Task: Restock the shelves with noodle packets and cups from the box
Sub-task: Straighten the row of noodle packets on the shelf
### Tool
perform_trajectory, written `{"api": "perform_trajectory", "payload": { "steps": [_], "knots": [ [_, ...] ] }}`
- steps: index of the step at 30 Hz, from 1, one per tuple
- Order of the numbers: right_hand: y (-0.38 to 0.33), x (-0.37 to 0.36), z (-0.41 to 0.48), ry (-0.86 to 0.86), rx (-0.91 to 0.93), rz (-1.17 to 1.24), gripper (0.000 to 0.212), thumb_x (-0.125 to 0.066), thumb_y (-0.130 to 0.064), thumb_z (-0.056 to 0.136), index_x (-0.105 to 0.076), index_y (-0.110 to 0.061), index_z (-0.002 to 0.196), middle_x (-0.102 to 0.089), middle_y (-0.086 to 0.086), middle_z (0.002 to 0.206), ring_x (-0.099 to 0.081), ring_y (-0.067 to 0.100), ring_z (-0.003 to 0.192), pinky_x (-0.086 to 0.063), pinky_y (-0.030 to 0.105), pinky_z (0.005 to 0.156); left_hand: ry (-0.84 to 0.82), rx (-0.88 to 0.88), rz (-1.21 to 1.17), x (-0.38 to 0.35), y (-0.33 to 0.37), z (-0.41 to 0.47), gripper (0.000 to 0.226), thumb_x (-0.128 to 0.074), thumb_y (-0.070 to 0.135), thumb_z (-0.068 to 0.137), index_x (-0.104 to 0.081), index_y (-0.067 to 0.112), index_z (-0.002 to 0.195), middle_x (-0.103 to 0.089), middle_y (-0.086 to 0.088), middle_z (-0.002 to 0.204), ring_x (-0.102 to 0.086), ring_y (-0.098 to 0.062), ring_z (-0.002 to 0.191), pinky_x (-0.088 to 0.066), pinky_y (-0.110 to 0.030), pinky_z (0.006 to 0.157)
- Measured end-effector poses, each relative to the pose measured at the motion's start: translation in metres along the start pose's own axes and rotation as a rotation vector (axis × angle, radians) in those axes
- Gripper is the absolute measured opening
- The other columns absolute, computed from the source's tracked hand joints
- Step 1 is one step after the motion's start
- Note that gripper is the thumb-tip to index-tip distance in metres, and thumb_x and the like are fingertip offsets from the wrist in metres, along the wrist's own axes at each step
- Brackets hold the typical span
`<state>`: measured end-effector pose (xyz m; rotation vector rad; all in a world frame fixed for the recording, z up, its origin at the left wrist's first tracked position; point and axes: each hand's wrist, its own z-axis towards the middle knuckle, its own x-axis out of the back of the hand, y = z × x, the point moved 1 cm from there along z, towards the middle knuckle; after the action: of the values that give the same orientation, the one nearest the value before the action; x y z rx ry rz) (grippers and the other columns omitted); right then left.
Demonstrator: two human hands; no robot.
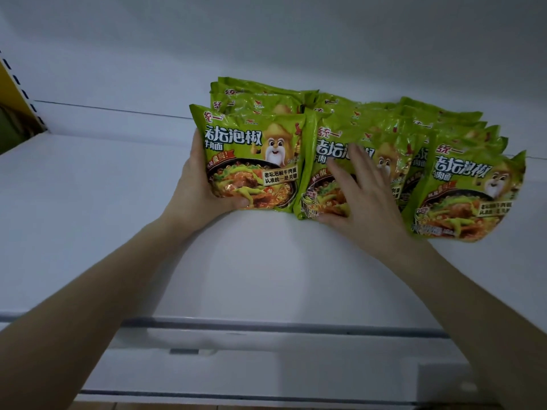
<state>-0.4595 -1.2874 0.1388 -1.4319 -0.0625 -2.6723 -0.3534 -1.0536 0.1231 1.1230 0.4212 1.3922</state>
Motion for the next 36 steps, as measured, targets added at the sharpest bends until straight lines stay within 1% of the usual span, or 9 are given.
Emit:
{"api": "perform_trajectory", "payload": {
  "steps": [6,12,14,17,19,22,27,33,36],
  "knots": [
    [0.006,-0.012,0.005,0.002,0.015,-0.043,0.079,-0.084,-0.023,0.058,-0.053,-0.004,0.128,-0.034,0.033,0.141,-0.032,0.049,0.131,-0.022,0.067,0.098,0.078,0.019,0.083,-0.005,-0.006,0.007,0.116,-0.089,0.012,0.05,-0.02,0.027,0.141,-0.051,0.023,0.118,-0.052,0.013,0.102,-0.041,0.0,0.077],
    [0.01,-0.017,0.007,0.045,0.027,-0.061,0.08,-0.085,-0.023,0.057,-0.053,-0.005,0.128,-0.036,0.032,0.141,-0.033,0.048,0.131,-0.021,0.066,0.097,0.113,0.071,0.141,-0.004,-0.009,0.006,0.127,-0.087,0.033,0.044,-0.012,0.025,0.145,-0.047,-0.001,0.133,-0.046,-0.021,0.124,-0.044,-0.049,0.098],
    [0.012,-0.016,0.005,0.05,0.032,-0.055,0.079,-0.084,-0.026,0.06,-0.051,-0.007,0.13,-0.033,0.03,0.143,-0.03,0.045,0.133,-0.016,0.061,0.1,0.13,0.094,0.175,-0.005,-0.007,0.004,0.132,-0.089,0.037,0.044,-0.008,0.022,0.146,-0.038,-0.007,0.141,-0.036,-0.026,0.132,-0.036,-0.054,0.104],
    [0.013,-0.011,0.002,0.037,0.033,-0.016,0.077,-0.079,-0.033,0.067,-0.048,-0.008,0.133,-0.027,0.027,0.147,-0.023,0.04,0.137,-0.011,0.055,0.104,0.155,0.146,0.288,-0.007,0.006,-0.009,0.134,-0.089,0.029,0.054,0.006,0.016,0.148,-0.002,-0.015,0.155,0.0,-0.025,0.144,-0.01,-0.032,0.112],
    [0.015,-0.007,-0.001,0.027,0.04,-0.004,0.074,-0.076,-0.034,0.07,-0.048,-0.008,0.133,-0.025,0.027,0.148,-0.022,0.039,0.138,-0.011,0.055,0.105,0.185,0.078,0.451,-0.009,0.017,-0.017,0.128,-0.085,0.036,0.058,0.003,0.014,0.148,0.007,-0.019,0.154,0.006,-0.03,0.143,-0.01,-0.041,0.113],
    [0.018,-0.004,-0.002,0.016,0.044,-0.029,0.07,-0.078,-0.027,0.07,-0.05,-0.009,0.131,-0.028,0.027,0.147,-0.026,0.042,0.136,-0.013,0.055,0.102,0.137,-0.182,0.784,-0.016,0.019,-0.019,0.103,-0.076,0.046,0.066,-0.017,0.017,0.145,-0.009,-0.03,0.151,-0.007,-0.048,0.138,-0.015,-0.065,0.104],
    [0.018,-0.006,0.003,-0.005,0.03,-0.029,0.071,-0.082,-0.022,0.062,-0.055,-0.006,0.126,-0.035,0.031,0.142,-0.034,0.048,0.131,-0.024,0.066,0.098,0.074,-0.502,0.94,-0.042,0.026,-0.016,0.074,-0.07,0.037,0.078,-0.032,0.018,0.139,-0.029,-0.029,0.144,-0.02,-0.044,0.134,-0.022,-0.067,0.1],
    [0.019,-0.009,0.003,0.018,0.03,-0.029,0.071,-0.082,-0.019,0.062,-0.054,-0.006,0.127,-0.034,0.03,0.143,-0.033,0.047,0.132,-0.023,0.065,0.099,-0.036,-0.478,0.969,-0.061,0.036,-0.008,0.05,-0.044,0.027,0.084,-0.043,0.013,0.132,-0.035,-0.03,0.142,-0.028,-0.048,0.132,-0.023,-0.07,0.095],
    [0.02,-0.009,0.003,0.019,0.031,-0.029,0.071,-0.082,-0.02,0.064,-0.053,-0.008,0.128,-0.032,0.029,0.144,-0.031,0.045,0.134,-0.023,0.064,0.101,-0.02,-0.469,0.999,-0.064,0.035,-0.007,0.056,-0.064,0.016,0.078,-0.049,0.01,0.131,-0.033,-0.029,0.144,-0.026,-0.047,0.133,-0.021,-0.069,0.096]
  ]
}}
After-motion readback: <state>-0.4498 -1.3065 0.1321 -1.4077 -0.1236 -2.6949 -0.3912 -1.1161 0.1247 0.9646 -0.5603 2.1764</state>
